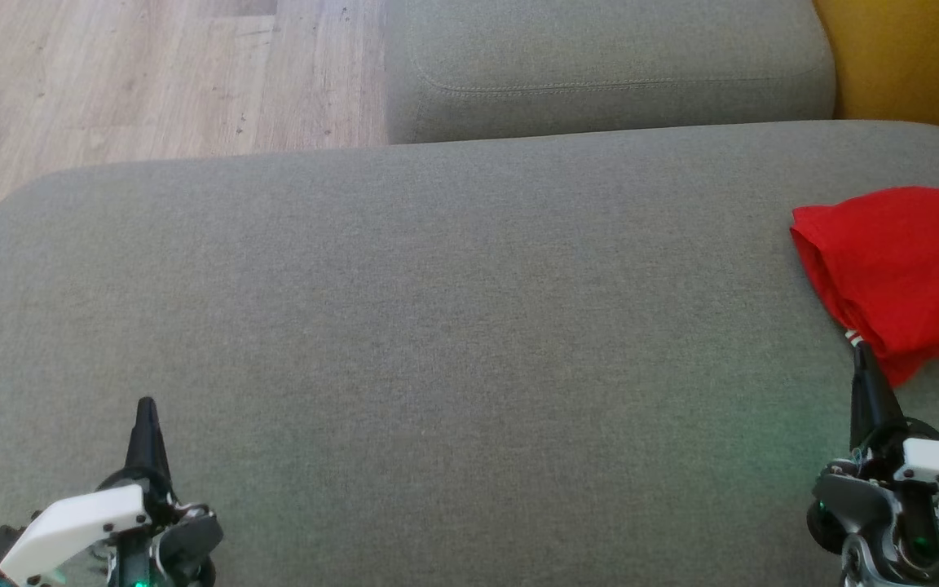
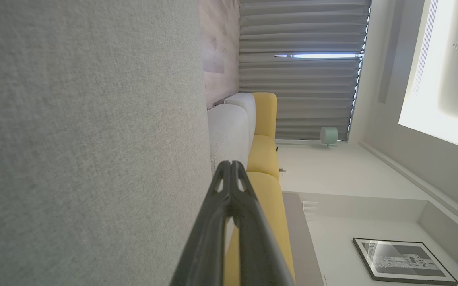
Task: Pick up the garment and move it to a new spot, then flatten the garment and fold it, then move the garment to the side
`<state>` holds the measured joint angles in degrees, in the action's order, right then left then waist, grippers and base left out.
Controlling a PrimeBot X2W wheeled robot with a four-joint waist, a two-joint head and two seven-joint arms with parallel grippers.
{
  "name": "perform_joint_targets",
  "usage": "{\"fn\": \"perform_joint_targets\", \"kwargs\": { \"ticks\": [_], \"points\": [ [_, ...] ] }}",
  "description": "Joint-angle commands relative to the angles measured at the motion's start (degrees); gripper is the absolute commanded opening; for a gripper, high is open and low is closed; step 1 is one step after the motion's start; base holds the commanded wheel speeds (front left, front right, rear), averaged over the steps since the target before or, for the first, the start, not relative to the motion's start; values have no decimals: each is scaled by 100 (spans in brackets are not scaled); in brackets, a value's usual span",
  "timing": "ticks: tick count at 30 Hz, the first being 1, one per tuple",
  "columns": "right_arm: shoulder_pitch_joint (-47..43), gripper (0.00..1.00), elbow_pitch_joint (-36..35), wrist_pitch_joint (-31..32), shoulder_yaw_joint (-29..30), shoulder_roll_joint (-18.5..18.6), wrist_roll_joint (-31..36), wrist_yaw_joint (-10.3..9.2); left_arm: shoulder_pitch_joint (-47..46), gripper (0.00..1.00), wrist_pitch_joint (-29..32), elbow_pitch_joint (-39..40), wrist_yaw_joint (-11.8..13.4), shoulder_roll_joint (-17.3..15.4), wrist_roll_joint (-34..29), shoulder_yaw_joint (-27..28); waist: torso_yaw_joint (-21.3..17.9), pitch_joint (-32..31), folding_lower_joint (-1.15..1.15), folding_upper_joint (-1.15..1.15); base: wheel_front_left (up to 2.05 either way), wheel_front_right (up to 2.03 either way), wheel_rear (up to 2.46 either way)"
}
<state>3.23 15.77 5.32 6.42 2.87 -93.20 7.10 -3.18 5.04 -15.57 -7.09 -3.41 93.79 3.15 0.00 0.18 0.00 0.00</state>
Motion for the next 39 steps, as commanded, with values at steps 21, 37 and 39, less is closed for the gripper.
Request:
{"fn": "perform_joint_targets", "kwargs": {
  "ticks": [21, 37, 39],
  "points": [
    [288, 0, -179, 56, -66, 57, 41, 39, -291, 0, 61, 157, -40, -24, -75, 233, 0, 0, 0, 0, 0, 0, 0],
    [289, 0, -178, 68, -50, 46, 54, 39, -293, 0, 77, 156, -40, -10, -92, 253, 0, 0, 0, 0, 0, 0, 0],
    [289, 0, -178, 70, -48, 45, 56, 39, -293, 0, 79, 156, -40, -8, -94, 255, 0, 0, 0, 0, 0, 0, 0]
  ]
}}
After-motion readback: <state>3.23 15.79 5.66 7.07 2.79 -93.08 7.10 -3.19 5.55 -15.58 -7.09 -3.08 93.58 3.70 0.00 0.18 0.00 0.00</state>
